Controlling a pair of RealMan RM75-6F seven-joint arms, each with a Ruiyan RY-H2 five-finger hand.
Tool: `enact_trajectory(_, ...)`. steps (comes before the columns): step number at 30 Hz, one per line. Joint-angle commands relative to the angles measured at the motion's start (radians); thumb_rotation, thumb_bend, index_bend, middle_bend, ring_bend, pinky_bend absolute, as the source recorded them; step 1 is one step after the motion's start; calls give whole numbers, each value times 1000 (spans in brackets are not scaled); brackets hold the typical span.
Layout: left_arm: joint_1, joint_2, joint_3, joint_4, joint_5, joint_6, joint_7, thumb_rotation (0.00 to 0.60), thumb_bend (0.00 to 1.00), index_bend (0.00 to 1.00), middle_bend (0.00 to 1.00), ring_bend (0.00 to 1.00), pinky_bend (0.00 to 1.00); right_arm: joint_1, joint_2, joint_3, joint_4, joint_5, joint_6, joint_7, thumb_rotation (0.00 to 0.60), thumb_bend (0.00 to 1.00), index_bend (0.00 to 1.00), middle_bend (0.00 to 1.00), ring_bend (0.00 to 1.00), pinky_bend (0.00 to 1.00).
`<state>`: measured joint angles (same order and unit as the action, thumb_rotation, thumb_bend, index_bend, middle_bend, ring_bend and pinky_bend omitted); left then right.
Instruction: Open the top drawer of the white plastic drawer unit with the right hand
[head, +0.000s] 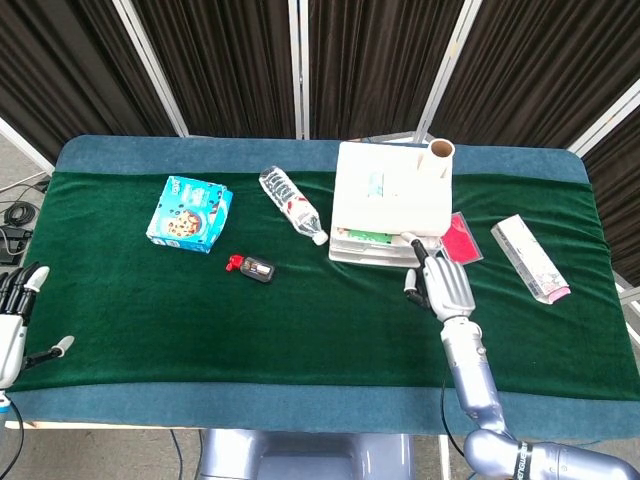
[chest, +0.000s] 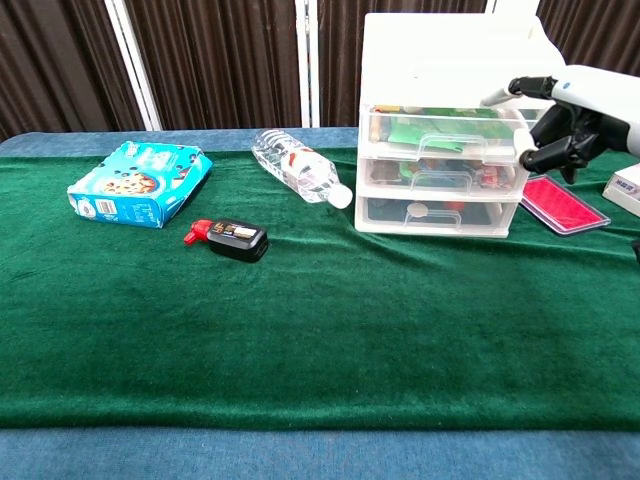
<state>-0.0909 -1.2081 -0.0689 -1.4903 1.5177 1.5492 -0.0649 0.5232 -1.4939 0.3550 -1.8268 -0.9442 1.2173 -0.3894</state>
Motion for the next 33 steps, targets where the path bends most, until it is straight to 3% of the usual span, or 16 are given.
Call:
enact_trajectory(1, 0, 0, 1, 0, 2, 0, 0, 600, 135, 0, 0, 0, 0, 5, -1, 1, 0, 6, 2, 3, 600, 687, 178, 880, 893, 696)
enact_trajectory(10, -2, 0, 3, 0, 2, -4, -2, 600, 135, 0, 0, 0, 0, 26, -8, 2, 7, 34, 2, 13, 600, 686, 245, 881, 893, 696)
enact_trajectory(22, -2, 1, 1, 1, -4, -8, -6, 600, 135, 0, 0, 0, 0, 49, -26, -1, 42, 51, 5, 34, 600, 687, 252, 880, 893, 696)
enact_trajectory(33, -1, 3, 0, 0, -5, -5, -10, 600, 135, 0, 0, 0, 0, 51, -25, -5, 39, 47, 18, 51, 600, 686, 360, 881, 893, 696)
